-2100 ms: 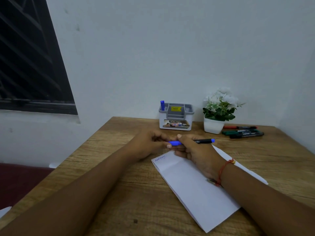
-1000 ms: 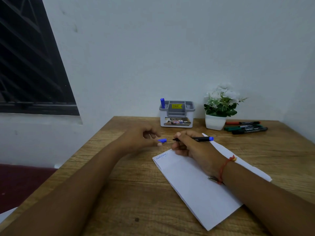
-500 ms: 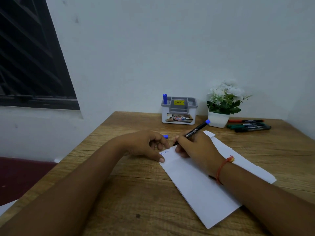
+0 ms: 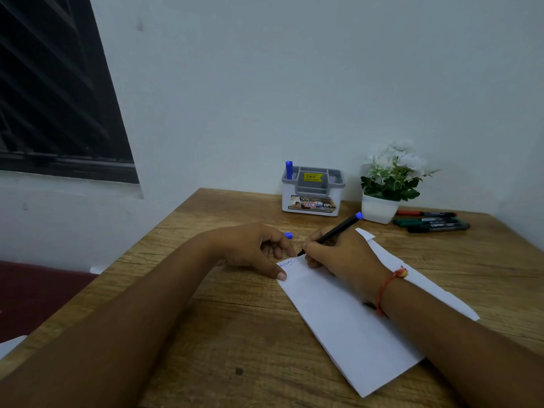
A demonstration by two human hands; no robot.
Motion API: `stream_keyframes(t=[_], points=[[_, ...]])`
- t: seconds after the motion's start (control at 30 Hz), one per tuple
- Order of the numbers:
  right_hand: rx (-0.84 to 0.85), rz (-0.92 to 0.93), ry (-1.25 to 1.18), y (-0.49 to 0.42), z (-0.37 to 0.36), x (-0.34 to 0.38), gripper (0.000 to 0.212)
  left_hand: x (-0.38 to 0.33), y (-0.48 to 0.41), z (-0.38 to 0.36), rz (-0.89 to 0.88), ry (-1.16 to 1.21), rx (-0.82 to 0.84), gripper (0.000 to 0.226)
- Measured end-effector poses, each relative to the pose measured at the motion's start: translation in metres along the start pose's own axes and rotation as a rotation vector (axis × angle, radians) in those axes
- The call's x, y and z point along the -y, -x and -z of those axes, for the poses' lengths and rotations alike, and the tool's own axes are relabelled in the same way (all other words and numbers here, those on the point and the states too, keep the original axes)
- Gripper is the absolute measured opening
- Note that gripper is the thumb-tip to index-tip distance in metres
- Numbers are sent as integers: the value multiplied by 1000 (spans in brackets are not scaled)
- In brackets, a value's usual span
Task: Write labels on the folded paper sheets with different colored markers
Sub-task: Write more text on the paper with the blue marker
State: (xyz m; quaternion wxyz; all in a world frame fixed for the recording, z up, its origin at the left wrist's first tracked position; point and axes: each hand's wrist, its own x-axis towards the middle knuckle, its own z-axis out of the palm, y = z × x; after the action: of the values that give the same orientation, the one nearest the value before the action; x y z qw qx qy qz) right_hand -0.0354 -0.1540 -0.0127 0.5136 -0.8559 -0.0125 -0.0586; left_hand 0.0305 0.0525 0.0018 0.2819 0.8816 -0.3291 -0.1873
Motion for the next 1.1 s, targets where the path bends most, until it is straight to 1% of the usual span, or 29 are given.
stream_keyframes(t=[0.2,0.43,0.53,0.63,0.67,0.8,0.9,1.0,1.1], points=[[22,4,15,-1,0,-2,11,-2,0,0,-3,5,1,47],[29,6,65,-3,0,-3,14,-2,0,0,1,4,7,48],[42,-9,98,-3,1,-3,21,-2,0,-1,9,19,4,47],[48,-14,93,-4,0,-3,31,-1,0,-2,-2,37,-16,40],[47,-14,93,-4,0,-2,32,-1,-1,-2,-3,37,-19,40],[52,-35,139,-5,-1,-1,26,-2,-1,-3,1,24,-17,45],[35,-27,119,-7,-1,-3,25,-2,-2,-3,3,24,-19,45],[15,-34,92,-8,-2,-6,20,-3,-2,-2,6,15,-13,46],[6,-4,124,-7,-3,-5,24,-2,-2,-3,-1,22,-24,45]])
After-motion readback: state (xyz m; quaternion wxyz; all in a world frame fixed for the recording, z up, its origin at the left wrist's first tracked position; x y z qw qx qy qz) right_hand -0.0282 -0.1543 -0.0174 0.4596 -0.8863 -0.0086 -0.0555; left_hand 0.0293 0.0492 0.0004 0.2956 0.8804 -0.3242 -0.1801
